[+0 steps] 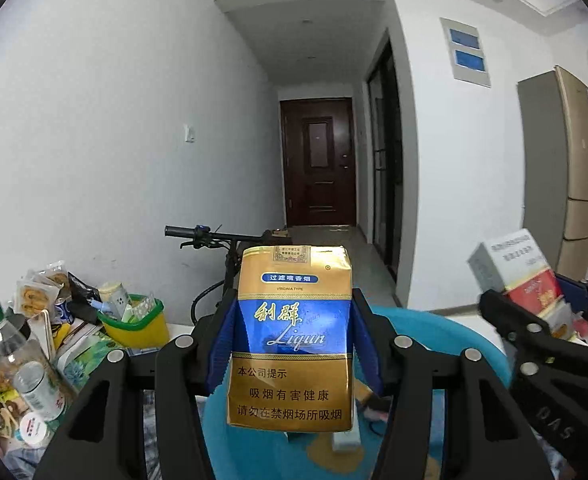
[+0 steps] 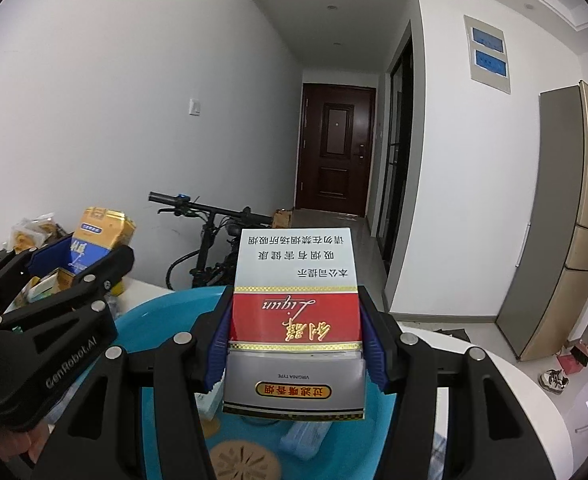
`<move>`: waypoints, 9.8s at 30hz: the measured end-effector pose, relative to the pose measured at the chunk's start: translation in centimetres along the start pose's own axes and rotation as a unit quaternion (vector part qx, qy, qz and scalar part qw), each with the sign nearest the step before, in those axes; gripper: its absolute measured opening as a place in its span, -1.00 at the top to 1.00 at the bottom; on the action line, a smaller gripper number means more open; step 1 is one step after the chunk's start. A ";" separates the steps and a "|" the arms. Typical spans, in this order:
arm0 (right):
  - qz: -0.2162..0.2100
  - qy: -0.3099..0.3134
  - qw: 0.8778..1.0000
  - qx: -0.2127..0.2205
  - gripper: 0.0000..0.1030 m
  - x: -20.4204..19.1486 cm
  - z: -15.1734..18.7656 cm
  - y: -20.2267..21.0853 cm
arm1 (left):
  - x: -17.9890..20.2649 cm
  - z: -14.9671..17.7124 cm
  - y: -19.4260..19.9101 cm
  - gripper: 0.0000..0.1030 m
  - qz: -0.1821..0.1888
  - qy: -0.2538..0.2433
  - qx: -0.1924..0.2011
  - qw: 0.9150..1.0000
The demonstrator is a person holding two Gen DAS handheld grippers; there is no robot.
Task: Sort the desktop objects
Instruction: 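Carry both cigarette packs up and over the blue basin, then open the left tool to drop the gold pack into the basin while the right tool lowers the red pack, then open the right tool to release the red pack into the basin, then raise both open tools up away from the basin, then move both open tools back toward the items on the shirt, then lower the left tool onto the cream barcode box and close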
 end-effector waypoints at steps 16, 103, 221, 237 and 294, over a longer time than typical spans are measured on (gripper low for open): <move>-0.098 -0.041 0.988 -0.115 -0.05 2.5 0.9 -7.8 | 0.0 0.5 -10.9 -0.08 -0.019 -0.021 -0.175 0.984; -0.265 0.020 0.885 -0.382 -0.39 -6.0 7.1 -16.7 | -4.1 5.9 -16.9 -0.58 -0.081 0.027 -0.422 0.903; -0.079 -0.053 0.995 -0.030 -0.99 2.4 11.2 18.5 | -3.6 8.0 22.2 -1.00 0.088 0.008 -0.018 0.996; -0.058 -0.061 0.994 -0.069 -0.99 0.4 17.0 18.2 | -4.7 14.6 20.8 -1.00 0.070 0.004 -0.084 0.994; -0.086 -0.067 0.965 -0.237 -0.99 -0.6 22.3 14.0 | -5.4 20.1 14.8 -1.00 0.031 0.000 -0.289 0.957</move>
Point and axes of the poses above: each gripper's, at about its wrist camera, not at the fingertips, and y roughly against the way its jaws point, x to its right, z to its underside, the point moved 1 cm from there along -y, roughly the way its jaws point, and after that the axes turned 14 degrees about y, right-handed, at the moved point
